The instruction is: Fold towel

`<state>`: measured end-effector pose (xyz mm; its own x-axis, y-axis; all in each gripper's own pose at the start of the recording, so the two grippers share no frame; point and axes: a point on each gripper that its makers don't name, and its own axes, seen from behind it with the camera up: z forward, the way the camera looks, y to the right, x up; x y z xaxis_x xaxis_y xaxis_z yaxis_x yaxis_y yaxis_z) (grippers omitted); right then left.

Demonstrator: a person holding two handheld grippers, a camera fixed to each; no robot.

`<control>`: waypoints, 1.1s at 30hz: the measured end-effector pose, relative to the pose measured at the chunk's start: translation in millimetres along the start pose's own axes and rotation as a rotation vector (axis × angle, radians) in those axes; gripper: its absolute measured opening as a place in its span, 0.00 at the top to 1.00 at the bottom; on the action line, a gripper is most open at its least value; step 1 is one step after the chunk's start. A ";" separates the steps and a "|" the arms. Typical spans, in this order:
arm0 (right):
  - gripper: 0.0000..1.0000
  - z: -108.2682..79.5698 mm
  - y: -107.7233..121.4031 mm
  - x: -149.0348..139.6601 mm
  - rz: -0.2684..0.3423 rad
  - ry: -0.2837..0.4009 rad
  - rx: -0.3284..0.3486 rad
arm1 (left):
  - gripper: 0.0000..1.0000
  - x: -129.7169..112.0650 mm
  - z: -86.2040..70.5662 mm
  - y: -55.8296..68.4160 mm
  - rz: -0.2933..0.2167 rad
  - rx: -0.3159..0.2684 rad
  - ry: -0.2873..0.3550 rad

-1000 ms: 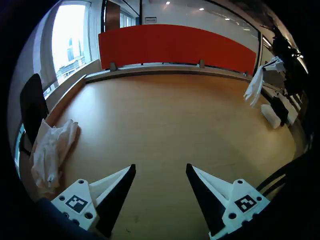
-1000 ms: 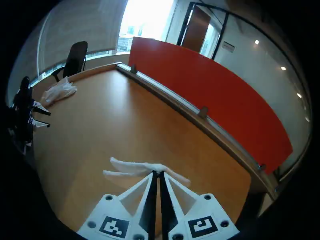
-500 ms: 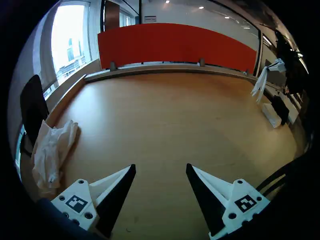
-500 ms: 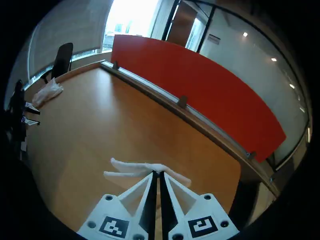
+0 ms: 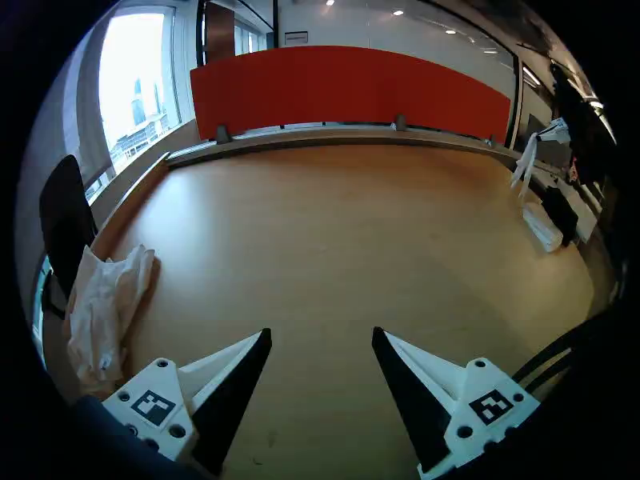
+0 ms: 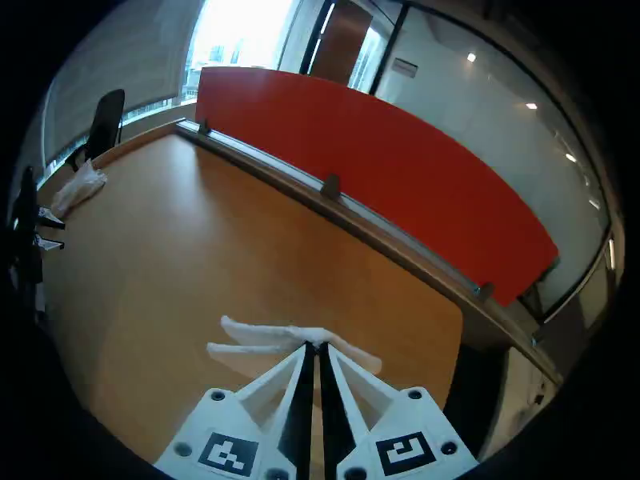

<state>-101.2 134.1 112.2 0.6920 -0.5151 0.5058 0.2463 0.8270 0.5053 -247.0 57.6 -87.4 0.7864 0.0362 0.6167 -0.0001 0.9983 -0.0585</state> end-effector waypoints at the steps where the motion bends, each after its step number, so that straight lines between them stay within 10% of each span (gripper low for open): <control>1: 0.96 -0.1 1.7 -1.9 0.002 -0.003 -0.001 | 0.07 0.0 -0.1 0.5 0.001 0.000 0.000; 33: 0.96 -32.5 28.0 -99.7 0.055 -0.113 -0.040 | 0.07 2.0 0.7 16.3 0.038 -0.023 -0.008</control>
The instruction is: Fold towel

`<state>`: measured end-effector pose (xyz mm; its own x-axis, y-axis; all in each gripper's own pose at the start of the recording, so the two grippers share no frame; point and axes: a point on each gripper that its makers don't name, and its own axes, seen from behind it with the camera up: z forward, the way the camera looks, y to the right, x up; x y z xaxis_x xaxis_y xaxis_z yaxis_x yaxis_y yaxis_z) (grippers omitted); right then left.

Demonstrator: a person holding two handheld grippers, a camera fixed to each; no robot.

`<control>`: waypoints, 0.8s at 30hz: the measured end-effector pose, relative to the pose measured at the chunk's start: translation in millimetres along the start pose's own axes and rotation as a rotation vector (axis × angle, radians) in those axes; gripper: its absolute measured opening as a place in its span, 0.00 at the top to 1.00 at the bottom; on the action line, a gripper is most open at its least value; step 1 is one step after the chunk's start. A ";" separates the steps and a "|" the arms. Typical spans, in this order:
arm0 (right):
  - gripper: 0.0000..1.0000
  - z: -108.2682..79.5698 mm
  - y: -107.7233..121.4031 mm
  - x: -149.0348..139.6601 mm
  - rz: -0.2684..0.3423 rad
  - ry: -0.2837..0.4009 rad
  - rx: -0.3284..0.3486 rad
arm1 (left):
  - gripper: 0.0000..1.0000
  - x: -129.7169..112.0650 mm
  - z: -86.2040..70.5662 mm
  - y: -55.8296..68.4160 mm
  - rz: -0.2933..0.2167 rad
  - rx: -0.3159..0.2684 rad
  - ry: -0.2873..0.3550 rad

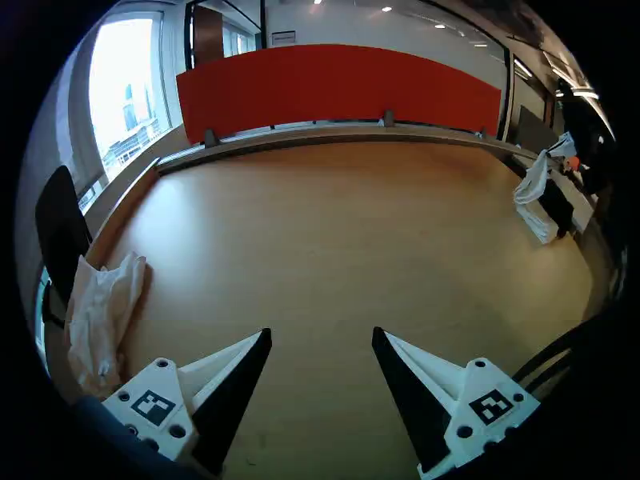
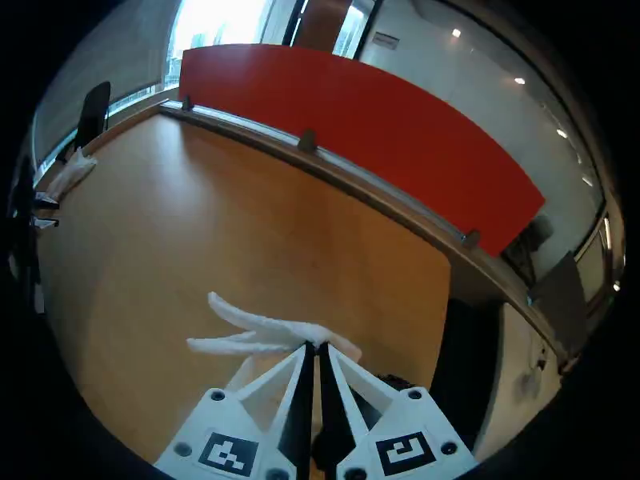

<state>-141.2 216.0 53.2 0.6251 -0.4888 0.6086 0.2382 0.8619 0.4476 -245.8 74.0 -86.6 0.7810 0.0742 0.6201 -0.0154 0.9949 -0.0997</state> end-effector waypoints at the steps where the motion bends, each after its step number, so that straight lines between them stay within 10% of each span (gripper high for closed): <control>1: 0.96 -1.0 1.3 -6.0 0.000 -0.009 -0.003 | 0.07 -0.2 0.1 0.3 0.002 0.000 -0.001; 24: 0.96 -9.0 -4.8 -96.0 0.081 -0.111 -0.037 | 0.07 0.8 -1.2 1.5 0.026 -0.005 -0.005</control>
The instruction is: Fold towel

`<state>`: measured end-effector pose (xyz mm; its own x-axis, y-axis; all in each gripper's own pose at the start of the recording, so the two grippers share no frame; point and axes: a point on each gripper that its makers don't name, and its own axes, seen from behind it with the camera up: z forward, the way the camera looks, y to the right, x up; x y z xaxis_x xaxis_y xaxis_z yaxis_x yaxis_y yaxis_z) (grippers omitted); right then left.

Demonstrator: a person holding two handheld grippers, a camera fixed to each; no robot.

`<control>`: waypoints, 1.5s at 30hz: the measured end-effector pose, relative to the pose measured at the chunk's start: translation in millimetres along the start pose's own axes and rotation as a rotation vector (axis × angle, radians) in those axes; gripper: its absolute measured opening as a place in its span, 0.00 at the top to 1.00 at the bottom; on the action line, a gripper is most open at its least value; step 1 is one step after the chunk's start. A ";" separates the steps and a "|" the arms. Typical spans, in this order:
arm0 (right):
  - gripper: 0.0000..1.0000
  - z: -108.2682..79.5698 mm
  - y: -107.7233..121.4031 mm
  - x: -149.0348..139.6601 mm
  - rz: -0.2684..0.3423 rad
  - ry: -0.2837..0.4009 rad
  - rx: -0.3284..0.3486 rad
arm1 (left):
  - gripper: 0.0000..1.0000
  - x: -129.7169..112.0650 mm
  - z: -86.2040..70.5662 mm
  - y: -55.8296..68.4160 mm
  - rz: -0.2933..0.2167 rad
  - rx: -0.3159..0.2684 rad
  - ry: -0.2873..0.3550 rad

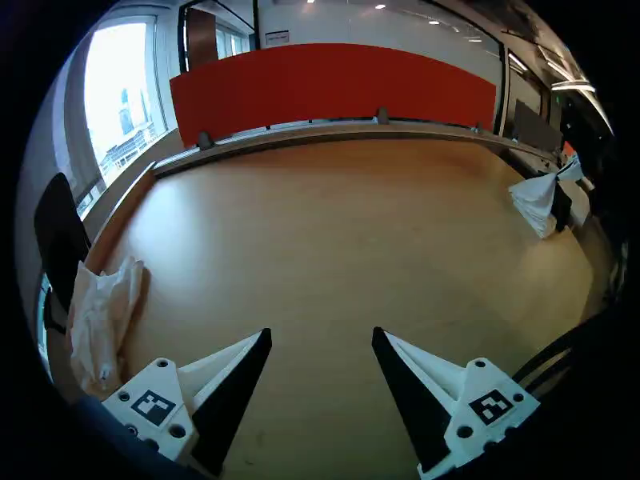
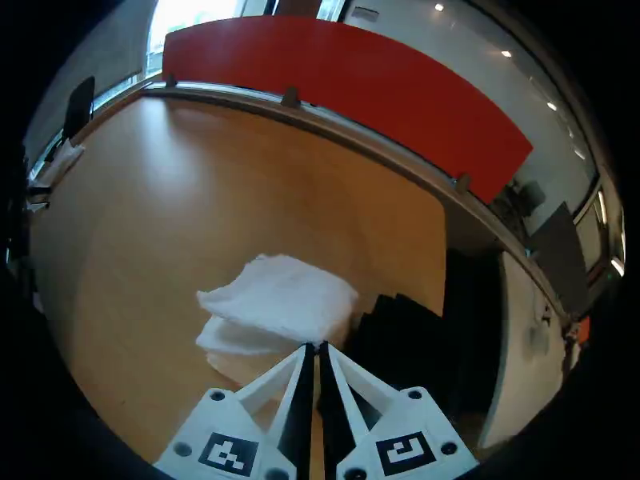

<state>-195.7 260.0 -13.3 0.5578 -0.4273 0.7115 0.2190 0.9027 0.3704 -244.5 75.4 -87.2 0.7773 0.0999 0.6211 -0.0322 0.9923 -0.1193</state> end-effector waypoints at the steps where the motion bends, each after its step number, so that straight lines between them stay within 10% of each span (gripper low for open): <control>1: 0.96 0.7 0.0 -4.7 0.005 -0.007 -0.002 | 0.07 -0.2 -0.3 0.2 0.001 0.000 0.000; 45: 0.95 48.0 -7.5 -120.0 0.146 -0.269 -0.040 | 0.07 -6.5 -8.7 -5.9 0.035 0.023 -0.019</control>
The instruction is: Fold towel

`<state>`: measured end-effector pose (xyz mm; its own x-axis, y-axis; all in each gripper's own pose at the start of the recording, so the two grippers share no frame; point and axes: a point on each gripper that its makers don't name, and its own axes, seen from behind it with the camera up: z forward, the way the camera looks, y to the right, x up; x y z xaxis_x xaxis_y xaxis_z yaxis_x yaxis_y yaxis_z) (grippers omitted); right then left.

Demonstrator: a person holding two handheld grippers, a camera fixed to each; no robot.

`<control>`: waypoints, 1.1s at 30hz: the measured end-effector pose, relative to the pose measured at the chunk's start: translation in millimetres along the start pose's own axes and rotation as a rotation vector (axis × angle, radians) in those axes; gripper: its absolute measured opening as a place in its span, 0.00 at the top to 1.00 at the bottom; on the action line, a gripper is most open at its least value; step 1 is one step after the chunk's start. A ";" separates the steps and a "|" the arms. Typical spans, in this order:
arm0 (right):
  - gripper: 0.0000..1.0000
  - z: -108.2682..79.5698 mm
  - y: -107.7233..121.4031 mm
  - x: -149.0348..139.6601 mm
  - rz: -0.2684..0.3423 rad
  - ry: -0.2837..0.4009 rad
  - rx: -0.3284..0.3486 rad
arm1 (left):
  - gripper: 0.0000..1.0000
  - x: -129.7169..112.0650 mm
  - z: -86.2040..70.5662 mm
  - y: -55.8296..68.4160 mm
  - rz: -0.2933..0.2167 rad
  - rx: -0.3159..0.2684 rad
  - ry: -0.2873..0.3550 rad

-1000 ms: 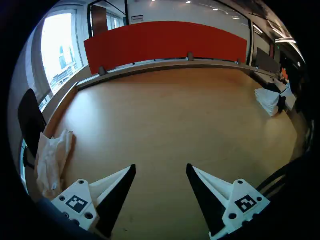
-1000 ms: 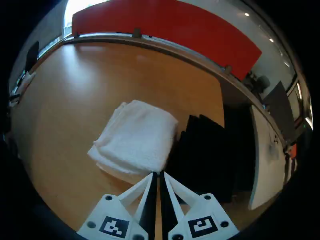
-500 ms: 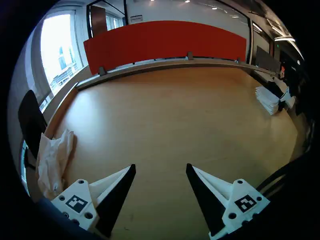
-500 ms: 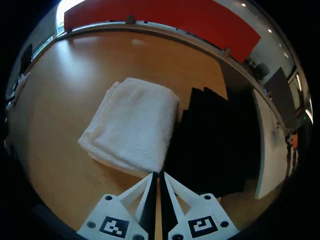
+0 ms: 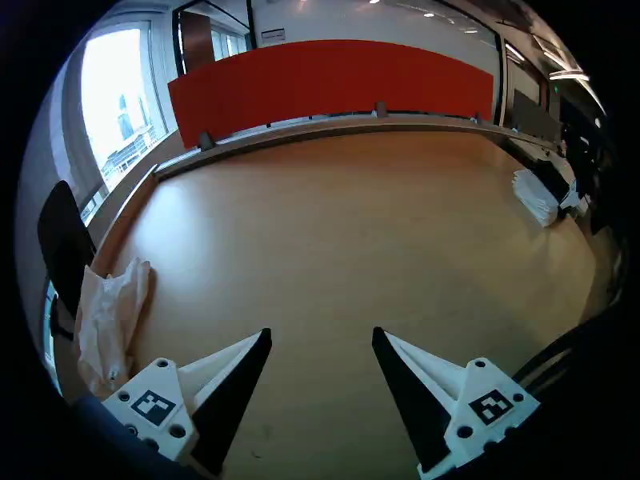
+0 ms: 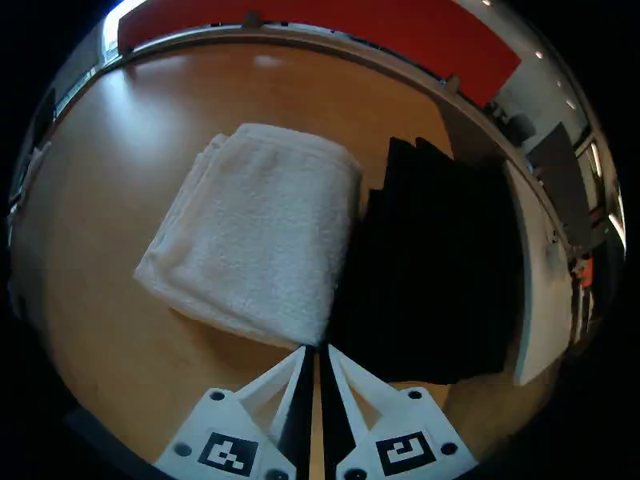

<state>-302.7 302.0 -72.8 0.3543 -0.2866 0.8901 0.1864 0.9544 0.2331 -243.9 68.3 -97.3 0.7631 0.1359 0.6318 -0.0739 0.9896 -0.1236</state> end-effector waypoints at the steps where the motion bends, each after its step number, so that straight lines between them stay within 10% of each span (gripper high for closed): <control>1: 0.95 1.2 -0.1 -0.6 0.000 -0.003 -0.002 | 0.07 0.0 -0.3 -0.2 0.000 0.001 0.000; 15: 0.83 0.8 -1.0 -1.9 -0.005 0.002 -0.008 | 0.07 -1.4 0.5 -0.3 0.000 0.000 -0.004; 21: 0.40 -6.4 -10.4 1.2 -0.021 0.025 0.020 | 0.07 0.4 2.5 1.2 0.002 -0.005 -0.002; 33: 0.12 -18.5 -22.9 6.7 -0.036 0.066 0.039 | 0.07 1.1 2.3 2.5 -0.003 -0.011 0.003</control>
<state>-287.6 276.7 -79.4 0.4083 -0.3240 0.8534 0.1649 0.9457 0.2801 -244.7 71.1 -95.1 0.7655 0.1328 0.6296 -0.0643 0.9894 -0.1304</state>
